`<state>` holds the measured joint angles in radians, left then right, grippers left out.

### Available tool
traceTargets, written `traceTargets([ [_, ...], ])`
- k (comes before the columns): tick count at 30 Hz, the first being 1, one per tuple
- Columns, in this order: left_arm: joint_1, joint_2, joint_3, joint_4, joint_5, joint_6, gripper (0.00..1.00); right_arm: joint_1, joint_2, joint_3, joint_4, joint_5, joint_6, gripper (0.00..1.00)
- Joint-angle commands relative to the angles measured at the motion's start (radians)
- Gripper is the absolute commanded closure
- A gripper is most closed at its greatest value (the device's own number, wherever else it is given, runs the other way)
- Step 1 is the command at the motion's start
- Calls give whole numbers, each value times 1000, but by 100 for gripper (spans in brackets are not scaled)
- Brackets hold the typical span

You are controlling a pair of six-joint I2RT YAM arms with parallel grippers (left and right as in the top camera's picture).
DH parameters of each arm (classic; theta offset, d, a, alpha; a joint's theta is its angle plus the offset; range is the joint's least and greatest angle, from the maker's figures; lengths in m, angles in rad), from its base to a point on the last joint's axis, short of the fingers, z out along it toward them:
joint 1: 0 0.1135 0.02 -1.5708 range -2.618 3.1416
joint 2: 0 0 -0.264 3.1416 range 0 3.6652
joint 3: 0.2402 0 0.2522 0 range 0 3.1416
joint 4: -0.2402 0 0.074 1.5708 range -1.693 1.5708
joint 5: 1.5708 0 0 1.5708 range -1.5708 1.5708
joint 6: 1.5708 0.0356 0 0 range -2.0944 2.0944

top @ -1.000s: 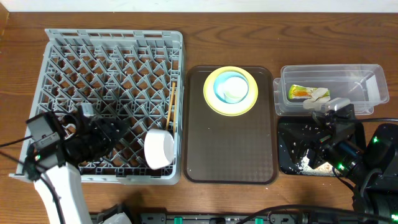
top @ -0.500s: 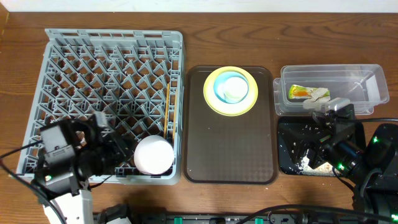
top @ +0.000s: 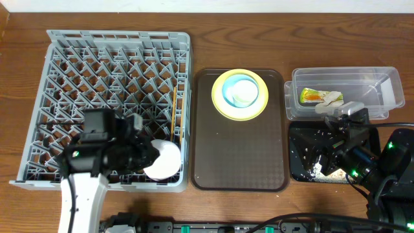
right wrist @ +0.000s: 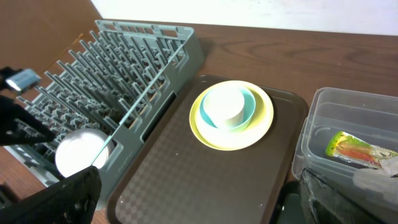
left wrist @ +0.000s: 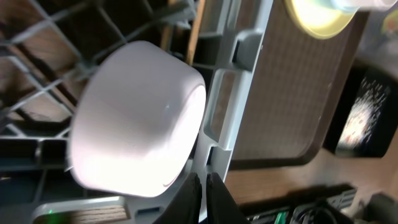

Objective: Sort waste into correct bins and load items into the dishwasher
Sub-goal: 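Push the white bowl down between the rack tines with the left gripper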

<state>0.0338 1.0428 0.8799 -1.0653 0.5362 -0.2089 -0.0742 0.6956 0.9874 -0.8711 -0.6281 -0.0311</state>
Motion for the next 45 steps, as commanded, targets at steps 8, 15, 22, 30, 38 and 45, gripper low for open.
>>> traceTargets([
  [8, -107, 115, 7, 34, -162, -45, 92, 10, -3, 11, -2, 3, -11, 1],
  [15, -122, 115, 7, 34, -214, -44, 92, 10, -3, 11, -2, 3, -11, 1],
  [22, -153, 115, 7, 39, -206, -63, 92, 10, -3, 11, -2, 3, -11, 1],
  [30, -197, 113, 12, 7, -450, -176, 92, 10, -3, 11, -2, 3, -11, 1],
  [38, -197, 74, 124, -55, -508, -216, 92, 10, -3, 11, -2, 3, -11, 1],
  [45, -197, 55, 176, -45, -518, -241, 88, 10, -3, 11, -4, 3, -11, 1],
])
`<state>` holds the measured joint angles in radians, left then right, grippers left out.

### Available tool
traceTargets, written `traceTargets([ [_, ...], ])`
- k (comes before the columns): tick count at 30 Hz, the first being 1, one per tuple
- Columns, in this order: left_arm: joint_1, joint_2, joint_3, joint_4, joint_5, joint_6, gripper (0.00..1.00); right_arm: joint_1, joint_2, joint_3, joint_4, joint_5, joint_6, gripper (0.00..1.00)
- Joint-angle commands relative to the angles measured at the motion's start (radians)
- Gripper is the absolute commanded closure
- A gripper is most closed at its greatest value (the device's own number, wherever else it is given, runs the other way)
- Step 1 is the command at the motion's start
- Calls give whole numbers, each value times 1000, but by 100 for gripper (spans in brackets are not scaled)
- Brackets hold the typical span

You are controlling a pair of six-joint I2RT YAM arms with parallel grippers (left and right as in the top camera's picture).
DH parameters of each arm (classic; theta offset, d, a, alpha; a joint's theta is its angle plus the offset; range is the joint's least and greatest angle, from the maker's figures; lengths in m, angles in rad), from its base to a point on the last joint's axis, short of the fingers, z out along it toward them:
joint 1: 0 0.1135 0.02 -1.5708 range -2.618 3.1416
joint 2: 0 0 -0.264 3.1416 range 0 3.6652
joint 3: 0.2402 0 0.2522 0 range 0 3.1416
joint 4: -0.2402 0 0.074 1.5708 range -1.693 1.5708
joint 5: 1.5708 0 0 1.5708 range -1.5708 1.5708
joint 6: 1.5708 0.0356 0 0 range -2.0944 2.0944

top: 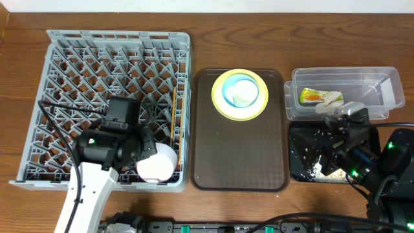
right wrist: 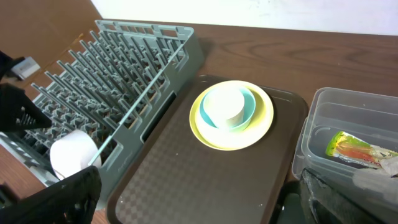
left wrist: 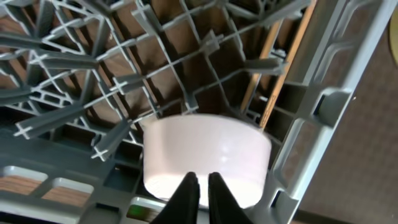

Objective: Sort waste into correct bins and load items into the dishwasher
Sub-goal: 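Push the white bowl down between the rack tines with the left gripper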

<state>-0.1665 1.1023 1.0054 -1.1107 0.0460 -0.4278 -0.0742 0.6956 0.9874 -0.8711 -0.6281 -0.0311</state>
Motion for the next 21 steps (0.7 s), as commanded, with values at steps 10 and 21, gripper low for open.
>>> traceTargets([
  [10, 3, 48, 144, -177, 71, -19, 92, 10, -3, 11, -5, 3, -11, 1],
  [21, -21, 145, 42, -204, 74, 8, 92, 10, -3, 11, -5, 3, -11, 1],
])
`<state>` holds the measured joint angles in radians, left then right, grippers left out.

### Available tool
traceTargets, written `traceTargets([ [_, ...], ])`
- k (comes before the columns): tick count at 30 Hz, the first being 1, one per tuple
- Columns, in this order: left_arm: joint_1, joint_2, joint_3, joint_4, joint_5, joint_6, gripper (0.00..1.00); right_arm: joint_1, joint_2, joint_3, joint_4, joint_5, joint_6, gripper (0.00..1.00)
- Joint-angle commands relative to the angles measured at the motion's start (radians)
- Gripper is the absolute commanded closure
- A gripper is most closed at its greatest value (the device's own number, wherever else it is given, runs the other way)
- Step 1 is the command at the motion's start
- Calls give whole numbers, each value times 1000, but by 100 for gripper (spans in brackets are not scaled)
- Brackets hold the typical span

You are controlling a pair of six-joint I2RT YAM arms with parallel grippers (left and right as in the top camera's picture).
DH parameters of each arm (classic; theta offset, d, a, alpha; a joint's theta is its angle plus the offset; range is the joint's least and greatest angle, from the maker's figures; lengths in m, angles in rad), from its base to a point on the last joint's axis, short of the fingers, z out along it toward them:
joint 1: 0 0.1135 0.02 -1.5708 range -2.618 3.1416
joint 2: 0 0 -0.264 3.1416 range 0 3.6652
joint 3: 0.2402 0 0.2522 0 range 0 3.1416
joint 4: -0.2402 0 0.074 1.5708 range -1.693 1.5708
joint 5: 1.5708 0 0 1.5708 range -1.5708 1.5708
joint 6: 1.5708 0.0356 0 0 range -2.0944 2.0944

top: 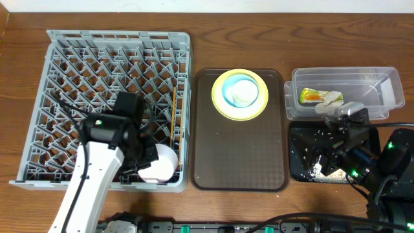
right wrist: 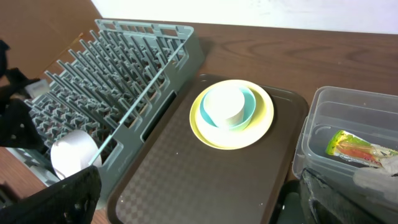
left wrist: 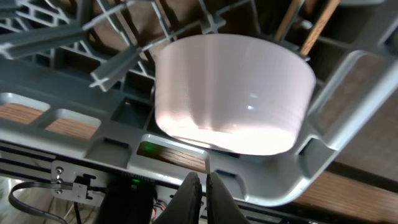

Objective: Sort waste into correct bins and load items into the dishwasher
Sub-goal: 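Push the white bowl down between the rack tines with the left gripper, then release the bowl and raise the left gripper from the rack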

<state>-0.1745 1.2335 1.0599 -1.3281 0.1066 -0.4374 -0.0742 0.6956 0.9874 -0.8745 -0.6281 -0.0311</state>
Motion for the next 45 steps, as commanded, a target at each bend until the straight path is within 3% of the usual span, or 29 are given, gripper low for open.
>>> traceTargets([
  [1, -18, 16, -13, 19, 18, 17, 92, 10, -3, 11, -2, 3, -11, 1],
  [18, -73, 22, -108, 119, 5, 13, 92, 10, -3, 11, -2, 3, -11, 1],
  [24, -61, 18, -74, 201, -122, 14, 92, 10, -3, 11, -2, 3, -11, 1],
  [28, -42, 17, -46, 252, -127, 14, 92, 10, -3, 11, -2, 3, -11, 1],
  [45, -35, -100, 29, 197, -82, 10, 86, 10, -3, 11, -2, 3, -11, 1],
])
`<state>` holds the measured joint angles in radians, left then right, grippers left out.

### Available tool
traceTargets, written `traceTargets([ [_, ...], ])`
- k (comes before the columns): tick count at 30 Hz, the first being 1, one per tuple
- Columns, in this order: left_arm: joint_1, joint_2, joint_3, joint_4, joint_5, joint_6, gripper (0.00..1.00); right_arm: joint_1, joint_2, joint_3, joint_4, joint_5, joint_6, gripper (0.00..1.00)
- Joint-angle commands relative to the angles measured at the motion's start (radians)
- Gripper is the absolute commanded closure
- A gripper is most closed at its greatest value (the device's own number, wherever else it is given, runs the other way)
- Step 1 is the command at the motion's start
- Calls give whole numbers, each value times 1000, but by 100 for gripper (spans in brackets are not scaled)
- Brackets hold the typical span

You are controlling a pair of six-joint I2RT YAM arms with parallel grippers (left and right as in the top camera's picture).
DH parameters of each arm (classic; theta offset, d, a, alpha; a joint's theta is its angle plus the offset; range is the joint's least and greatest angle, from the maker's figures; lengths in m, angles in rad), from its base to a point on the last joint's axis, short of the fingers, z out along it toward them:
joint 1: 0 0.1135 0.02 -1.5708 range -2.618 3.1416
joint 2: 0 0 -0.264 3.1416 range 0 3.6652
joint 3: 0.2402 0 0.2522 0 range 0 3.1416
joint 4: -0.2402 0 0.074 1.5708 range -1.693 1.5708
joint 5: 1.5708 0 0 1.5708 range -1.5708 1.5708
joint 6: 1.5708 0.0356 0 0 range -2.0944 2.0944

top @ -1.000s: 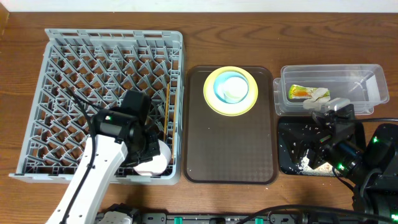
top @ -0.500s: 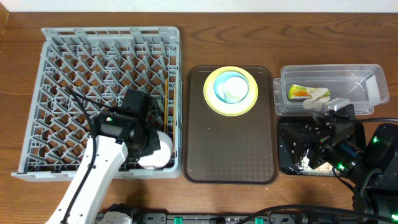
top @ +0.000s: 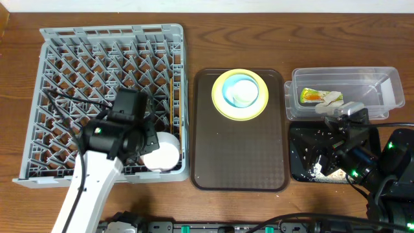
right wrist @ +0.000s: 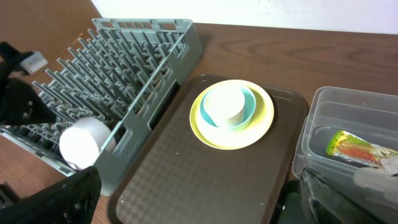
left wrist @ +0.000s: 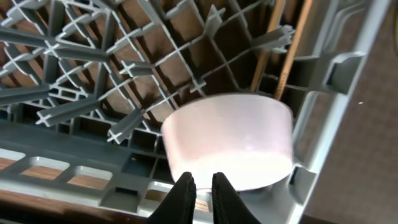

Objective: Sort waste into correct bins and load items into the dishwasher
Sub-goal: 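Release the bowl and raise the left gripper from the rack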

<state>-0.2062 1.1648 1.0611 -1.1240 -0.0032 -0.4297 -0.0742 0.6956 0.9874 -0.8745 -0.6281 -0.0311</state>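
A white bowl [top: 162,153] lies on its side in the front right corner of the grey dish rack [top: 65,65]. My left gripper [left wrist: 202,190] is shut on the bowl's [left wrist: 230,137] near rim, its fingers almost touching. A wooden chopstick [top: 171,107] lies along the rack's right side. On the brown tray [top: 239,155] sits a yellow plate [top: 220,107] holding a teal bowl [top: 228,96] and a white cup [top: 243,90]. My right gripper [right wrist: 205,202] hangs open over the black bin [top: 297,165], holding nothing.
A clear bin [top: 381,87] at the back right holds a food wrapper [top: 314,96]. The black bin has crumbs in it. The bowl [right wrist: 84,140] shows at the rack's near corner in the right wrist view. Bare wooden table surrounds everything.
The rack has shifted a little to the left and away from the front edge, slightly turned. The bowl sits a bit farther back with it, still in my left gripper. The right arm is unchanged.
My left gripper first held the white bowl tilted over the rack's front right corner. Then the bowl was down among the rack's prongs, and after that pressed against the front wall. Now rack and bowl have shifted together. The right arm stayed still.
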Motion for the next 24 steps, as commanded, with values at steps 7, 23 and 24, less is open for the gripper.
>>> traceTargets([
  [7, -86, -22, -22, 8, 63, 1, 92, 10, -3, 11, -2, 3, -11, 1],
  [23, -227, 63, -212, 54, 63, 3, 92, 10, -3, 11, -2, 3, -11, 1],
  [24, -227, 63, -212, 43, 63, 6, 92, 10, -3, 11, -2, 3, -11, 1],
])
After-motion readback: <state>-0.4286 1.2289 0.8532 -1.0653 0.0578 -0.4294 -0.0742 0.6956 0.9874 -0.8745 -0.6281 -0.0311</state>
